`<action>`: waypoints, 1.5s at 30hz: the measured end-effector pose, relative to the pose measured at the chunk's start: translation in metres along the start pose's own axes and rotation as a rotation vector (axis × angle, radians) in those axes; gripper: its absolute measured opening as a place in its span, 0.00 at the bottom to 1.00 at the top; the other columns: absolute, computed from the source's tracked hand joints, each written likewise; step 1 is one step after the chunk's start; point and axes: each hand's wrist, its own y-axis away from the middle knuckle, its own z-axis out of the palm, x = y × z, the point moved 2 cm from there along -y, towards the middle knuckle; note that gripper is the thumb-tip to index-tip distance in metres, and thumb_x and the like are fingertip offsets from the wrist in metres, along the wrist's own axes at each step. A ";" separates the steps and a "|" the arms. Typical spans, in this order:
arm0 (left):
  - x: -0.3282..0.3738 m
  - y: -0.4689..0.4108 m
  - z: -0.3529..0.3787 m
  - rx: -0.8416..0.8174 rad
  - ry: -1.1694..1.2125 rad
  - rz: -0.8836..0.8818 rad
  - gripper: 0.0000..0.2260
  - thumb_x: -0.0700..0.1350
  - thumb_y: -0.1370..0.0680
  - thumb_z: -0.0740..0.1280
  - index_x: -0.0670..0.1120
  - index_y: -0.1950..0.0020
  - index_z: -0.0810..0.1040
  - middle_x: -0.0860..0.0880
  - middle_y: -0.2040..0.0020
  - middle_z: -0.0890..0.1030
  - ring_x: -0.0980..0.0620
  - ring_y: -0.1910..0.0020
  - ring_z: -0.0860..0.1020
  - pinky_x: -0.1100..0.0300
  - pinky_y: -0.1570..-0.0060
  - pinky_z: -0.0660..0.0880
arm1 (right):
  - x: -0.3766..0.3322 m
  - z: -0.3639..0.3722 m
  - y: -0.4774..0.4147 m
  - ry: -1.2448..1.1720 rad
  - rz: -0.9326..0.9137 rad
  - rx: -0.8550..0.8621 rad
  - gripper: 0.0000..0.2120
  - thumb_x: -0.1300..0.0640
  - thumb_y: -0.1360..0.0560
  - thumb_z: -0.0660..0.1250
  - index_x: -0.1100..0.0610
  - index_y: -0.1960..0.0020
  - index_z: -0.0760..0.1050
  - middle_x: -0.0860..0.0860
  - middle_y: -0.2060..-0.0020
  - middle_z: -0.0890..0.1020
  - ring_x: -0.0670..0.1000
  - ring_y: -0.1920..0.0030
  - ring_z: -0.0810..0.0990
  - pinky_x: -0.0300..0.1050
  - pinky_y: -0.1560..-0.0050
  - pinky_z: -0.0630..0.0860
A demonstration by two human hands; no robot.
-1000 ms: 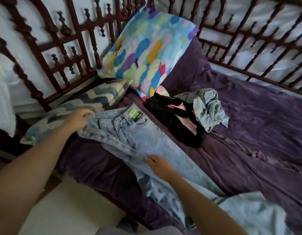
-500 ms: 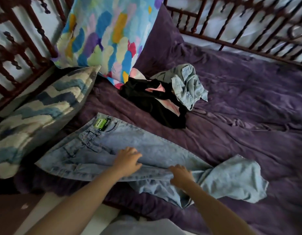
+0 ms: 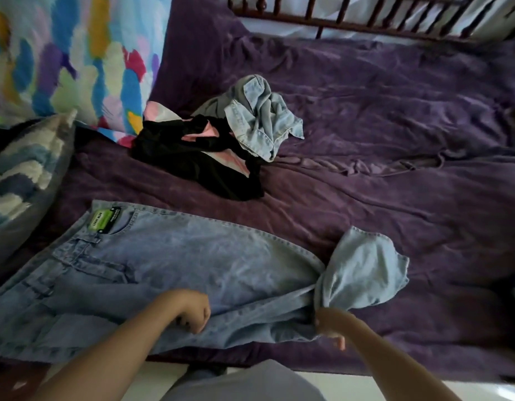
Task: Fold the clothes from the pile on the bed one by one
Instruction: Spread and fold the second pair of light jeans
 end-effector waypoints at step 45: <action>0.192 -0.058 -0.007 0.218 0.301 0.420 0.05 0.39 0.27 0.63 0.46 0.54 0.78 0.51 0.61 0.74 0.56 0.61 0.69 0.62 0.59 0.66 | 0.115 0.011 -0.033 -0.038 -0.180 0.611 0.26 0.61 0.25 0.59 0.48 0.29 0.64 0.49 0.24 0.52 0.55 0.24 0.42 0.57 0.26 0.44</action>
